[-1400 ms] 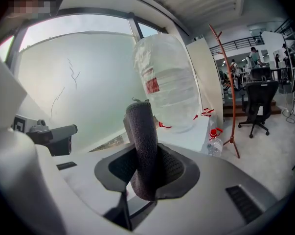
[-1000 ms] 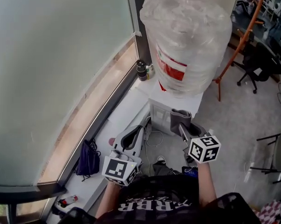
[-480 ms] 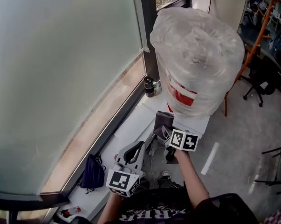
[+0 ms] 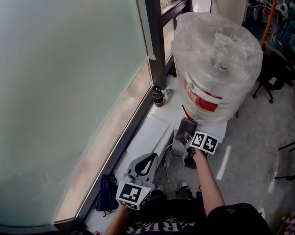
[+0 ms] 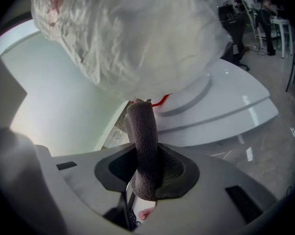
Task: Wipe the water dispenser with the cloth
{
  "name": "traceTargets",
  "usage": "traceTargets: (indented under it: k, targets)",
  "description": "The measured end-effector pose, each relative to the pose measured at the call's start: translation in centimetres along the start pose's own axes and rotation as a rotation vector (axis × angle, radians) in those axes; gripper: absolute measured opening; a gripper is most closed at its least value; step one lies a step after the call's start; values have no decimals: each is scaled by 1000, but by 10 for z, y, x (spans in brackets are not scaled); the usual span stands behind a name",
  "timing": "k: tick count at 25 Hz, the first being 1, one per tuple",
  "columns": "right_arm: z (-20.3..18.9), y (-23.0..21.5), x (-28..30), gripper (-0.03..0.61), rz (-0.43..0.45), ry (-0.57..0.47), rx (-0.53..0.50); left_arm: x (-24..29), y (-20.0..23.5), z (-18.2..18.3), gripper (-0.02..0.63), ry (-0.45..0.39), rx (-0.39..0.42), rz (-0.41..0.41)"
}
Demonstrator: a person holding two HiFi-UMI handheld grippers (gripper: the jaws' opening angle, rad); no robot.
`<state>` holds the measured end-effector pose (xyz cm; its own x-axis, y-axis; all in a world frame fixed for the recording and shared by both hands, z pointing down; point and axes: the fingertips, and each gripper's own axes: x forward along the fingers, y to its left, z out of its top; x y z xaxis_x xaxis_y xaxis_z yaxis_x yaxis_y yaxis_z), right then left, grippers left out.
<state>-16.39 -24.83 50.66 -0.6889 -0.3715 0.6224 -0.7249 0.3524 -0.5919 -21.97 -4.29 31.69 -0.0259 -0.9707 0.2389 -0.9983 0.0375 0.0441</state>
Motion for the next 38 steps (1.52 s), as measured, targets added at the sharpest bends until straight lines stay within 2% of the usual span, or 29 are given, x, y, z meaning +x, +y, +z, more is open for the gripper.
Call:
traceTargets:
  k: [10, 22, 26, 30, 34, 38]
  targets:
    - [18, -89, -66, 112, -142, -142, 169, 2, 1, 2, 18, -56, 6, -166]
    - [22, -169, -130, 112, -250, -217, 226, 13, -33, 5, 18, -78, 26, -290]
    - [23, -164, -142, 110, -231, -242, 184, 14, -43, 5, 18, -79, 32, -320]
    - [16, -138, -151, 111, -167, -260, 108, 12, -45, 0, 18, -73, 38, -331]
    - [-10, -105, -137, 111, -123, -215, 35, 11, -38, -9, 18, -62, 37, -325]
    - [-48, -78, -107, 111, -137, -136, -47, 8, -29, -21, 18, -54, 31, -333]
